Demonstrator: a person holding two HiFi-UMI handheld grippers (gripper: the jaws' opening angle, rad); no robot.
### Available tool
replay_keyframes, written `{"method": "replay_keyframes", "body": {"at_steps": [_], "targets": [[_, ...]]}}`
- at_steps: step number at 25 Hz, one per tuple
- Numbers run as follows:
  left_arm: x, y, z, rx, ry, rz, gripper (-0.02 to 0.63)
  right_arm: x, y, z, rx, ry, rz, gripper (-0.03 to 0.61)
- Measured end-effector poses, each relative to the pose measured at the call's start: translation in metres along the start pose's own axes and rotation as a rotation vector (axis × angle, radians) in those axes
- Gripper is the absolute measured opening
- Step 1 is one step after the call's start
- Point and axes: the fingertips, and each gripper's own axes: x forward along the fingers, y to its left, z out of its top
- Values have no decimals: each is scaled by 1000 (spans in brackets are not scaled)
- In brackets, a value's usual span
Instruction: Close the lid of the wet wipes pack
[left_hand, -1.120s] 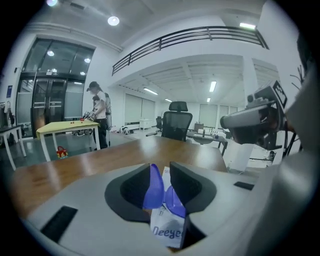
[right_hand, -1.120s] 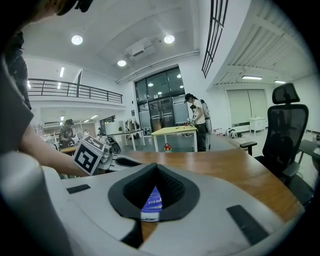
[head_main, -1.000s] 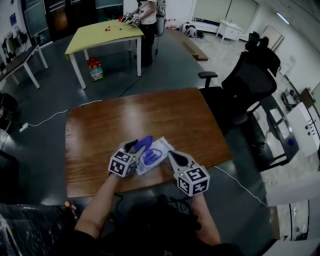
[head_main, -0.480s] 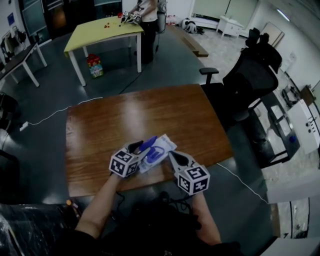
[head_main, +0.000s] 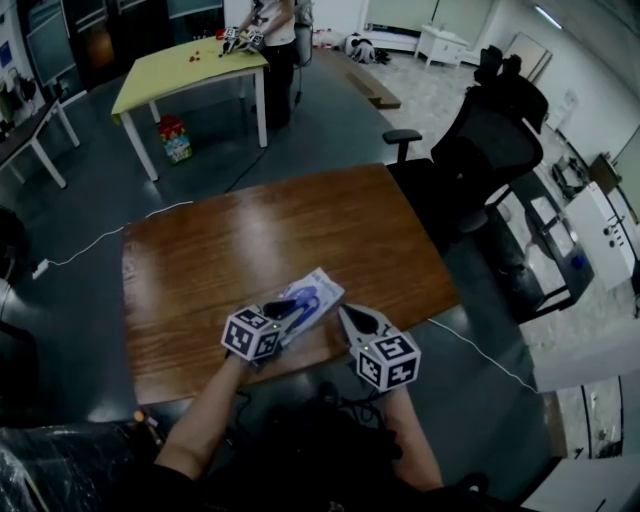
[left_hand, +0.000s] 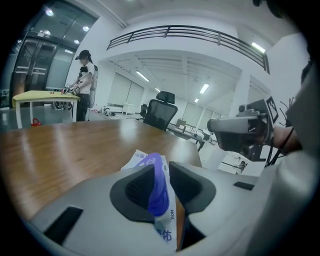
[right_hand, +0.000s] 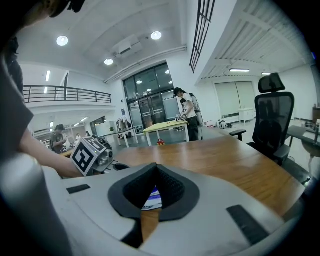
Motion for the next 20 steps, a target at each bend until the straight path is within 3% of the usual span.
{"method": "replay_keyframes", "body": {"at_steps": [3,6,7,15,20], "targets": [[8,-3,-6,-9,27,-13,98,-6,-4,-3,10,3,-17,11],[15,-1,-12,-18,57,-7,57,-10,-8,-7,18,8,-28,11],[18,1,-15,-17,69,2,2,-12,-10,-9,20,10,-32,11],[28,7,-35,17,153,64,2,-21,-18,-10,23,16,-62,11],[35,11,-47,106,220,120,0,-23,-23,-12,26,19,-75,11]]}}
